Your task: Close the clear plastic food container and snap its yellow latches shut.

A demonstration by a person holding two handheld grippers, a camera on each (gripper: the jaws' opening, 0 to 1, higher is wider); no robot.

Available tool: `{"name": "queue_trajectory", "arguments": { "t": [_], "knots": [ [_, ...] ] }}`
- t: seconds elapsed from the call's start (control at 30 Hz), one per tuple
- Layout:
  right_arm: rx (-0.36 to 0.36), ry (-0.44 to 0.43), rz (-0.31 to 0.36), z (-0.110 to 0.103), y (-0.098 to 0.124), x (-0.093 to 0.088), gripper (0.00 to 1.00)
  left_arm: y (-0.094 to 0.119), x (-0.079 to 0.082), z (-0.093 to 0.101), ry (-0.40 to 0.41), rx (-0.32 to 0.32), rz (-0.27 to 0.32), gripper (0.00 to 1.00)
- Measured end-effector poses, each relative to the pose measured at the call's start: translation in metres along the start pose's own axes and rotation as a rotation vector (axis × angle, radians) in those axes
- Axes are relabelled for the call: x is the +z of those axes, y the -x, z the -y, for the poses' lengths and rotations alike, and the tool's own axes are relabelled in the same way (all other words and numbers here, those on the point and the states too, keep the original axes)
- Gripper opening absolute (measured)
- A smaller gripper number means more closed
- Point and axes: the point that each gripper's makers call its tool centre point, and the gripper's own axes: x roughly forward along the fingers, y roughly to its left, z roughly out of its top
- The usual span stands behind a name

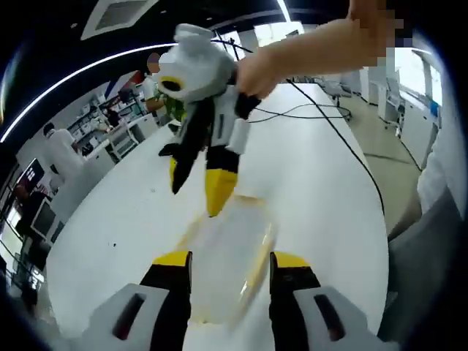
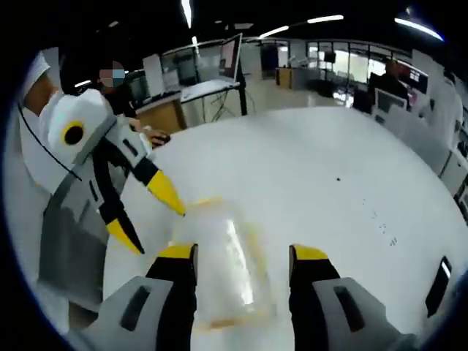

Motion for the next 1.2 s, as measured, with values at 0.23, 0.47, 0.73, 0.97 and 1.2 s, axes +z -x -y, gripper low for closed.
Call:
{"name": "queue_trajectory", "arguments": {
  "t": [0.23,0.47,0.73,0.97,1.2],
  "knots": [
    [-0.111,-0.048,0.05,-0.032,0.021,-0.048,0.54,0.01,-0.026,-0.009,0.105,0.087,0.06,0.42],
    [-0.224,-0.117,0.067,-0.038,0.009,-0.073,0.56,0.003,-0.062,-0.01,0.233,0.152,0.029,0.49],
    [-0.24,-0.13,0.036,-0.035,-0.007,-0.081,0.54,-0.004,-0.077,-0.007,0.267,0.151,-0.01,0.44],
    [-0.242,-0.125,0.03,-0.032,-0.01,-0.084,0.51,-0.009,-0.08,-0.01,0.268,0.157,-0.023,0.41],
    [-0.244,-0.119,0.02,-0.033,-0.015,-0.087,0.47,-0.012,-0.08,-0.012,0.271,0.158,-0.019,0.37]
  ]
}}
